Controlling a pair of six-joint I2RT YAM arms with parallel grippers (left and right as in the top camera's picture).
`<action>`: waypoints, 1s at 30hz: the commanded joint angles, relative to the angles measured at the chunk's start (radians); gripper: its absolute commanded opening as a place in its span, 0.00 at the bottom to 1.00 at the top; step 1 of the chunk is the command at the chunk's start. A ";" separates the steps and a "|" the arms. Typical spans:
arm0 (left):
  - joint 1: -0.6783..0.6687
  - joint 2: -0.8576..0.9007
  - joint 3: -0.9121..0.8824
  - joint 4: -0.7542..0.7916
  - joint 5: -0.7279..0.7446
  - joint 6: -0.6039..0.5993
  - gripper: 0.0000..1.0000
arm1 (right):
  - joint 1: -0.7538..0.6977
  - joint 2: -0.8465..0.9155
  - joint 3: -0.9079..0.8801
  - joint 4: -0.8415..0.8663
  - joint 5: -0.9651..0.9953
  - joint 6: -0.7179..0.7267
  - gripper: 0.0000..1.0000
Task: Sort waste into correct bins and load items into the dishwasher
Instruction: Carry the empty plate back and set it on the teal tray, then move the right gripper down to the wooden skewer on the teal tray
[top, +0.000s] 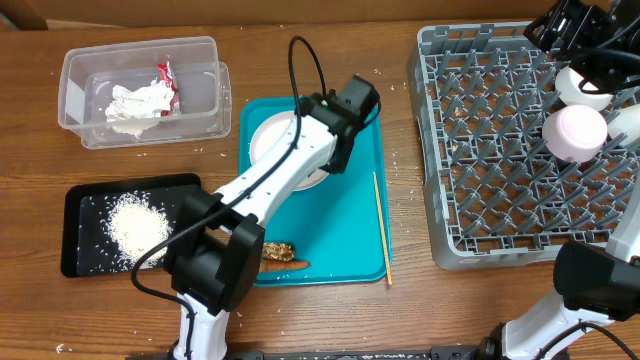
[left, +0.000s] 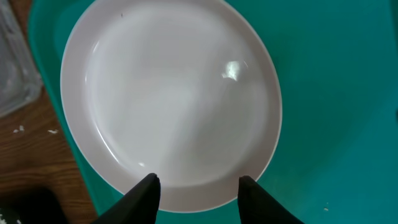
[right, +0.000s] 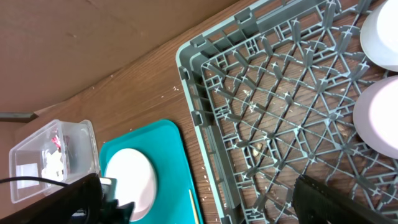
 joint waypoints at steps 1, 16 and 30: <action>0.035 0.001 0.153 -0.062 -0.027 -0.016 0.66 | 0.001 -0.010 0.014 0.003 0.003 0.003 1.00; 0.441 0.001 0.471 -0.228 0.095 -0.129 1.00 | 0.001 -0.010 0.014 0.003 0.003 0.003 1.00; 0.643 0.005 0.463 -0.232 0.338 -0.128 1.00 | 0.001 -0.010 0.014 0.002 -0.022 0.020 1.00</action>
